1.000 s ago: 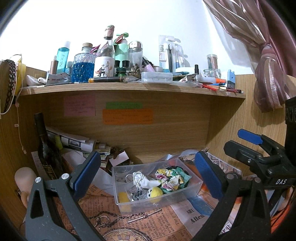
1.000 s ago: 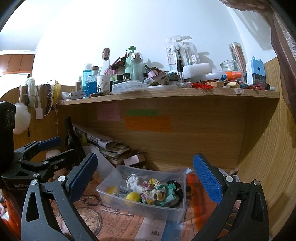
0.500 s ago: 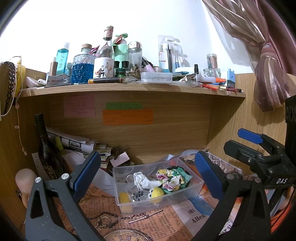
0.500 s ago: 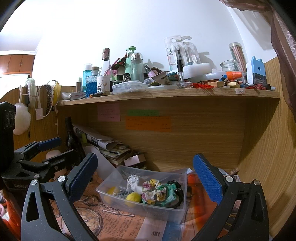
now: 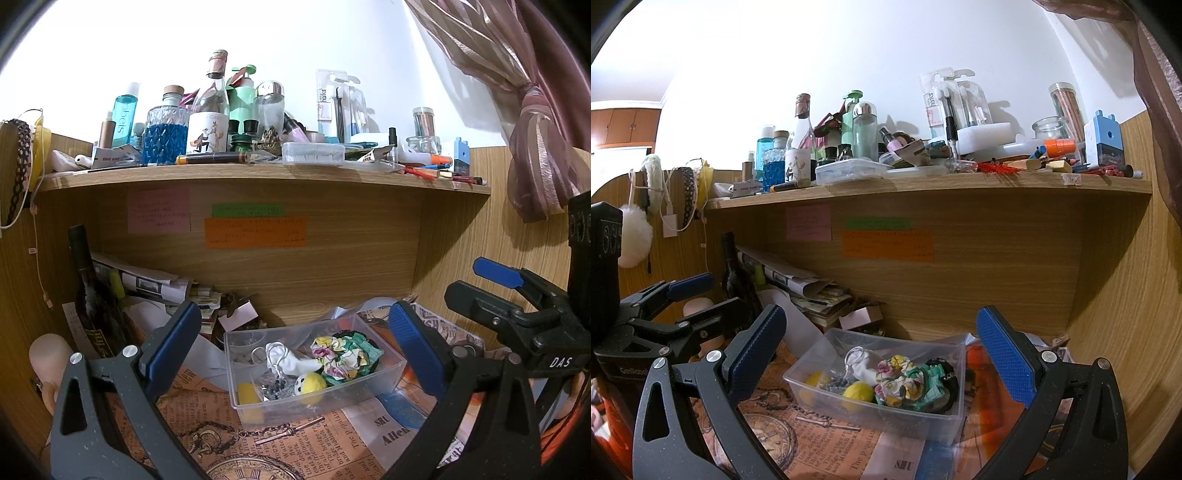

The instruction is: Organize soft objects

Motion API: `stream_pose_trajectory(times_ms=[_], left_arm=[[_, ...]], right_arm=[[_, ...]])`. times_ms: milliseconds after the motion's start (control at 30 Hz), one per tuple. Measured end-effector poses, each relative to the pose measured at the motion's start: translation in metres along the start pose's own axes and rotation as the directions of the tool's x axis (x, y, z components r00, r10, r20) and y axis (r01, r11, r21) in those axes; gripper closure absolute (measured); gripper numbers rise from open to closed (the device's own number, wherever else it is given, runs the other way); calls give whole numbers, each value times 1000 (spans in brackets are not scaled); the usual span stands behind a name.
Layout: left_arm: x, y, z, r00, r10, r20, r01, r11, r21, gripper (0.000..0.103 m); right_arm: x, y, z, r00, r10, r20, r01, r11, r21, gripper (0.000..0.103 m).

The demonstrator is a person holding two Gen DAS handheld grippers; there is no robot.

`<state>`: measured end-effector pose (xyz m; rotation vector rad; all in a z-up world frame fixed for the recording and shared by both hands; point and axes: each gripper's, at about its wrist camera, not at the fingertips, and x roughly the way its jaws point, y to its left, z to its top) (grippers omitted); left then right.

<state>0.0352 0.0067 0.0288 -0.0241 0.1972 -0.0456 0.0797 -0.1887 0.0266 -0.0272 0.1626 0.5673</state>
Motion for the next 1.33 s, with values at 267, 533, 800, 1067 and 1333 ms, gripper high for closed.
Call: stream_pose_trajectory(times_ms=[267,533,800,1067,1333], left_arm=[[0,-1,0,1000,2,0,-2,1000,-2,0],[-1,-1,0,1000,6,0,-6,1000,0,0],[-1,0,0,1000,-2,3,2,1000,-11,0],[2,-2,-2,1000,-7,-13,7,999,-32,0],[4,2,-4,1000,-13,-22,12,999,-42,0]], right_arm=[[1,1,-1,1000,3,0,-3,1000,0,0],[1,1,-1,1000,4,0,-4,1000,0,0],[1,1,-1,1000,3,-1,-3,1000,0,0],[3,3,-4,1000,0,-9,0,1000,2,0],[7,4,-6,1000,-3,-25,4,1000,10,0]])
